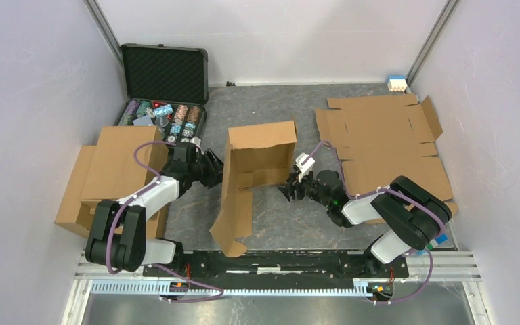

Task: Fold the paper box

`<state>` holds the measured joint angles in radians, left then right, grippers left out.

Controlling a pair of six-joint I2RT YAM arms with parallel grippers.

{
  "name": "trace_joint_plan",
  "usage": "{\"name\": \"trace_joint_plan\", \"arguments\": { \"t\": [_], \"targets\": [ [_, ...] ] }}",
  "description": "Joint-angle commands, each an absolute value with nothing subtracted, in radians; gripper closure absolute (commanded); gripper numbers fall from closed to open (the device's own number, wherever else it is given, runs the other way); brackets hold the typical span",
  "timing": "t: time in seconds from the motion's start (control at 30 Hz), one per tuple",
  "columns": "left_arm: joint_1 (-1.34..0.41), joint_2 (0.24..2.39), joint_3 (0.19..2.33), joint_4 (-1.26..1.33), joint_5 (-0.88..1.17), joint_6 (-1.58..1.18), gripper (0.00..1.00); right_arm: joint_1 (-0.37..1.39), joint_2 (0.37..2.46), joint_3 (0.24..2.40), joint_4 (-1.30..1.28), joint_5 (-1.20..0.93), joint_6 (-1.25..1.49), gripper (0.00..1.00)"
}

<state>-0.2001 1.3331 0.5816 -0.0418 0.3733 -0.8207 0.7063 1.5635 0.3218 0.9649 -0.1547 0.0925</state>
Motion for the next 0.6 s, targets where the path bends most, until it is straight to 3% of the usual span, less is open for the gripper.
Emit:
{"name": "trace_joint_plan", "arguments": {
  "t": [0.0,0.27,0.43,0.57],
  "targets": [
    [-0.232,1.347,0.576,0.067,0.367,-0.897,0.44,0.726,1.582,0.362,1.023,-0.184,0.099,0.34],
    [-0.265,1.367,0.582,0.077,0.336,-0.908,0.44,0.730,1.630,0.390,1.052,-0.145,0.147,0.41],
    [-0.265,1.374,0.583,0.077,0.329,-0.898,0.44,0.730,1.621,0.374,1.073,-0.067,0.163,0.52],
    [-0.264,1.378,0.589,0.072,0.330,-0.891,0.43,0.730,1.608,0.371,1.071,-0.036,0.162,0.50]
  ]
}}
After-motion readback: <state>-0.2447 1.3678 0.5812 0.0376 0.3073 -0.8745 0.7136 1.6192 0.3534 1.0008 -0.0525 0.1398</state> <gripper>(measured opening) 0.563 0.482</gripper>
